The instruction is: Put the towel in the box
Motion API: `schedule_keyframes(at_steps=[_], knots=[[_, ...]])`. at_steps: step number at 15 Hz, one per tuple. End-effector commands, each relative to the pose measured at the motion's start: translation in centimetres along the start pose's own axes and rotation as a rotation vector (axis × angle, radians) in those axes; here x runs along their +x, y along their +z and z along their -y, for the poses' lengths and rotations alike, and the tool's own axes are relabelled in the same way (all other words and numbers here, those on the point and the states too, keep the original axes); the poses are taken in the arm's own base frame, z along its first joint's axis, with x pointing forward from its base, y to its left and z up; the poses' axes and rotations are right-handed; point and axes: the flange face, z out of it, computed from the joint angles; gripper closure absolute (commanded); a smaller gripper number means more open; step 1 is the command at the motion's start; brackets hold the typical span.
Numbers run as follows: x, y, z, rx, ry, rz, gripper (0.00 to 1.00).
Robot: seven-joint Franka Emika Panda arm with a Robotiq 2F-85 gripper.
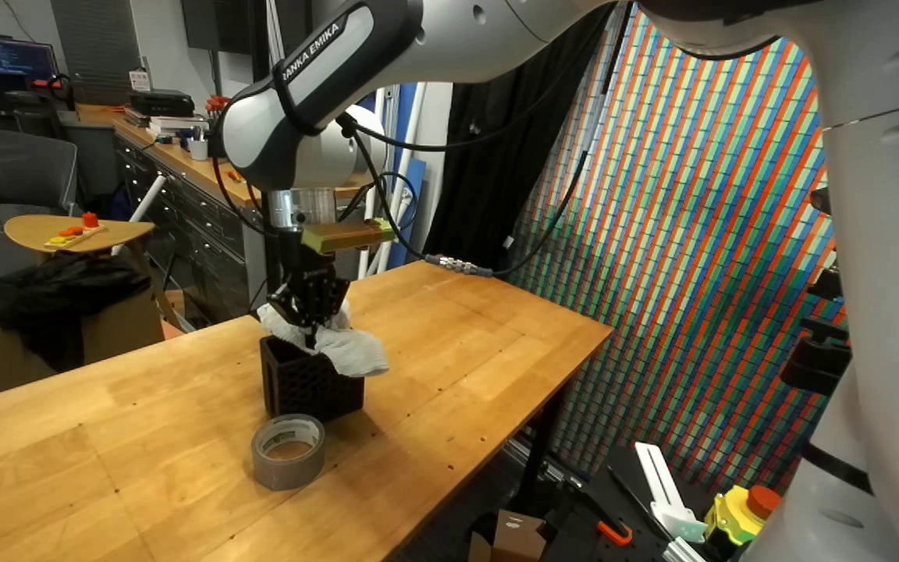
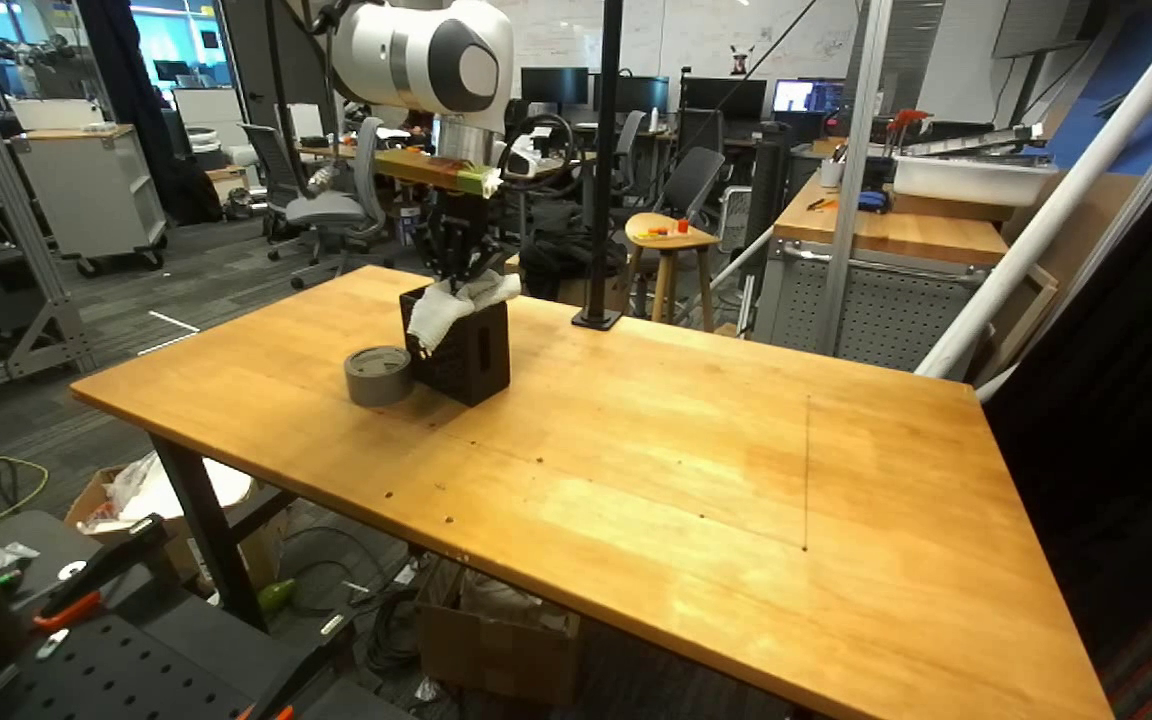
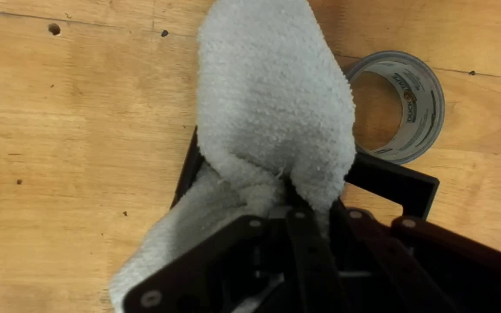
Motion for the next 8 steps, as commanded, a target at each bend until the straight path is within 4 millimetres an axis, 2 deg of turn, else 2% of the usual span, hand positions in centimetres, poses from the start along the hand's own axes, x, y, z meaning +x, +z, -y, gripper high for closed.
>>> schedule_keyframes(at_steps=[1, 5, 8], knots=[[0.9, 1.3, 1.1, -0.014, -0.030, 0.009, 0.96], [0.7, 0.7, 1.1, -0.065, -0.030, 0.000, 0.96], [0.9, 1.8, 2.2, -0.047, -0.044, 0.010, 0.96]])
